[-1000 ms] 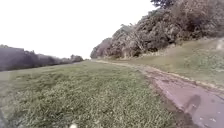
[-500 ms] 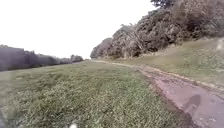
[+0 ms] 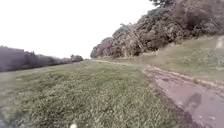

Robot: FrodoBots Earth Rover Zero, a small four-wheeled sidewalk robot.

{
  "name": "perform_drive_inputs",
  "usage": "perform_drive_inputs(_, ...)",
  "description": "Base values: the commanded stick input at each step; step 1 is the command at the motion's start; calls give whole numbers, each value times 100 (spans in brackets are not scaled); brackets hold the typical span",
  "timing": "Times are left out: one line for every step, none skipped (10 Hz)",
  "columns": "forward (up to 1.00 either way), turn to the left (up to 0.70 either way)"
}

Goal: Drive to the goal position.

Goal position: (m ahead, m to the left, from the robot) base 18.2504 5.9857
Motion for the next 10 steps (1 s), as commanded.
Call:
perform_drive_inputs(70, 0)
perform_drive_inputs(70, 0)
perform_drive_inputs(70, 0)
perform_drive_inputs(70, 0)
perform_drive_inputs(70, 0)
perform_drive_inputs(70, 0)
perform_drive_inputs(70, 0)
perform_drive_inputs(70, -10)
perform_drive_inputs(70, -23)
perform_drive_inputs(70, -7)
